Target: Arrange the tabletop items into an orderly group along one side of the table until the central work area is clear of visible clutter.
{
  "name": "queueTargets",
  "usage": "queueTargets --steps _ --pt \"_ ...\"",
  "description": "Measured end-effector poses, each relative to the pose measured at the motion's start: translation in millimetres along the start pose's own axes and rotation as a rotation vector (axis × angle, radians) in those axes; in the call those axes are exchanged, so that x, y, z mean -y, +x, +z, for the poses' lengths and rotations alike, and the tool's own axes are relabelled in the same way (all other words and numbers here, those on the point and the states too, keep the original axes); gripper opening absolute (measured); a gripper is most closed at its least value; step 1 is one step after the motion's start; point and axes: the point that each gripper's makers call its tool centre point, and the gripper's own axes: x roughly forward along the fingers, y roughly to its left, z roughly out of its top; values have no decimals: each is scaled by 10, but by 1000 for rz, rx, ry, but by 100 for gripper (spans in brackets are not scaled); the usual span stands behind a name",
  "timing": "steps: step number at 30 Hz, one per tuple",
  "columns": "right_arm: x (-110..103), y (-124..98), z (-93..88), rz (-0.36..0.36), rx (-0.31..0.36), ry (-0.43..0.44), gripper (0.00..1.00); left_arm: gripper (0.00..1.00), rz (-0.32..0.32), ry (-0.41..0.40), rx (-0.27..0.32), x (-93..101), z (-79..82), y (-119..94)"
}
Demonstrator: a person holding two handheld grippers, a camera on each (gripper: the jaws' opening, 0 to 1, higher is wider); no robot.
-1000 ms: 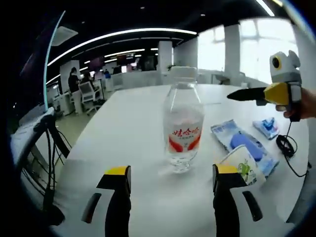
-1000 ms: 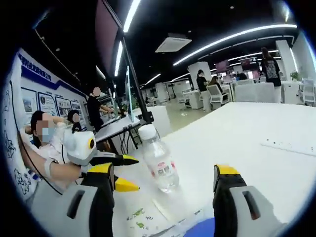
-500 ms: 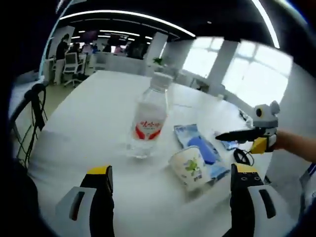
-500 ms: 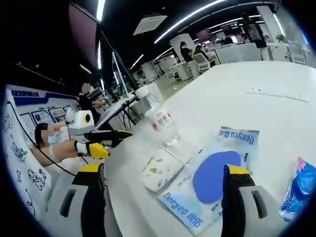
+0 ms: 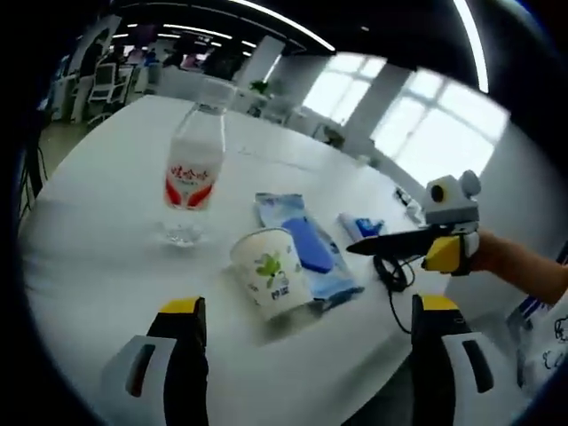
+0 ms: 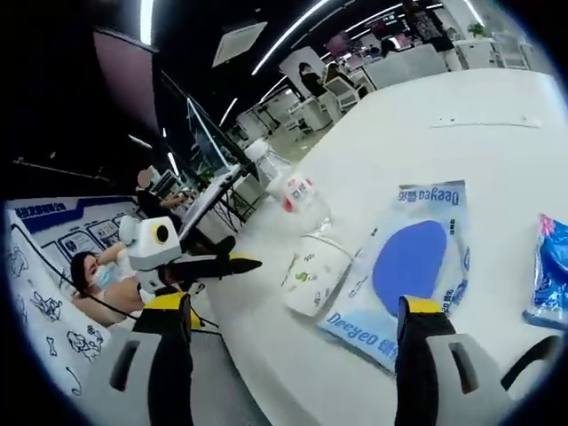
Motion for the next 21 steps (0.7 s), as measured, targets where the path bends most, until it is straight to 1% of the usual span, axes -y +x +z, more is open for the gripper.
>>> queueTargets --steps 4,7,8,9,10,12,14,15,17,18,19,20,21 --pt "-19 14 -39 -19 -32 -5 91 91 2 -5 8 -22 3 -17" --pt "-34 29 -40 -31 -39 -7 86 93 7 -23 23 -48 15 -37" --pt "-13 38 -31 -44 -32 -13 84 93 -1 -25 21 -36 13 -41" --pt "35 42 -28 -72 -30 -7 84 93 -2 -25 19 -31 10 -44" --pt "52 52 -20 -84 -27 -4 84 93 -3 -25 16 -33 4 -48" --pt "55 66 -8 -98 -22 23 81 92 -6 -20 10 -36 -2 -65" --pt "31 90 17 -112 -16 41 77 91 -14 -21 17 -45 13 -98" --pt "5 114 30 -119 -15 33 77 91 -15 -28 21 -55 23 -120" --pt "-27 171 18 -146 -35 25 77 90 -24 -39 31 -82 40 -151" --pt "-12 192 -7 -164 -57 14 77 90 -24 -45 34 -95 42 -160" --pt "5 213 -64 -197 -103 6 75 89 -24 -48 33 -112 37 -174" --pt "-5 267 -36 -199 -93 -22 74 88 -25 -48 33 -121 32 -183" --pt "-14 314 -41 -212 -104 -21 74 88 -25 -48 33 -126 28 -187"
